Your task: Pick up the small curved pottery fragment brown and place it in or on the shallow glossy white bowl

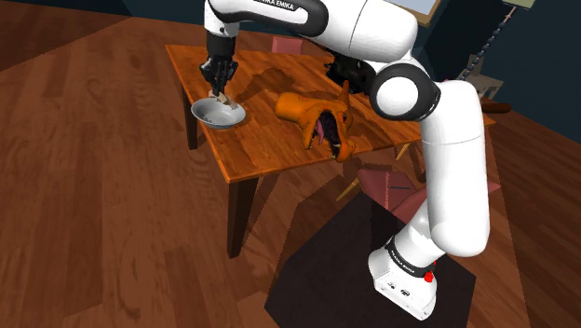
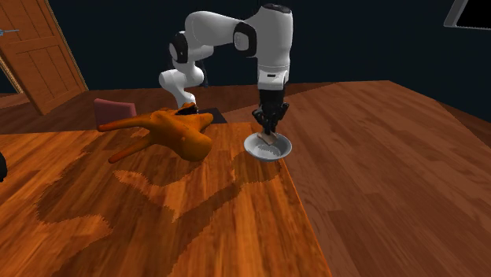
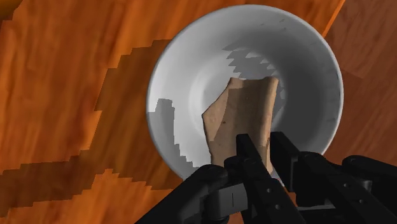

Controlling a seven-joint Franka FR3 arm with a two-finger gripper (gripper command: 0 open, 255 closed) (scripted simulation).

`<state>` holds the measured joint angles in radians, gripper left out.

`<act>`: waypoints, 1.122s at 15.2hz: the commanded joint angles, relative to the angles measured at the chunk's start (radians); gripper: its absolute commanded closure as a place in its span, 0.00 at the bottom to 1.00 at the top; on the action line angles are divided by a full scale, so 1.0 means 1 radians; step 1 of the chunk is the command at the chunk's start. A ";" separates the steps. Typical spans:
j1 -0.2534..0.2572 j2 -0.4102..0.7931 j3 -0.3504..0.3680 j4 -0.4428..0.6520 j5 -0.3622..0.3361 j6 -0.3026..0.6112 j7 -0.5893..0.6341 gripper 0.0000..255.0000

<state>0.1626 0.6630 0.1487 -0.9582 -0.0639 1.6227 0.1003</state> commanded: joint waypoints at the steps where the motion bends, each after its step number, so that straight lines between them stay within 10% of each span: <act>1: -0.004 -0.012 0.000 -0.050 0.001 0.039 -0.001 1.00; 13: -0.010 -0.025 0.000 -0.139 0.002 0.115 0.000 1.00; 14: -0.010 -0.025 0.000 -0.139 0.002 0.115 0.000 0.00; 17: -0.010 -0.025 0.000 -0.139 0.002 0.115 0.000 0.00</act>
<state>0.1529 0.6384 0.1490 -1.0976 -0.0619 1.7378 0.1000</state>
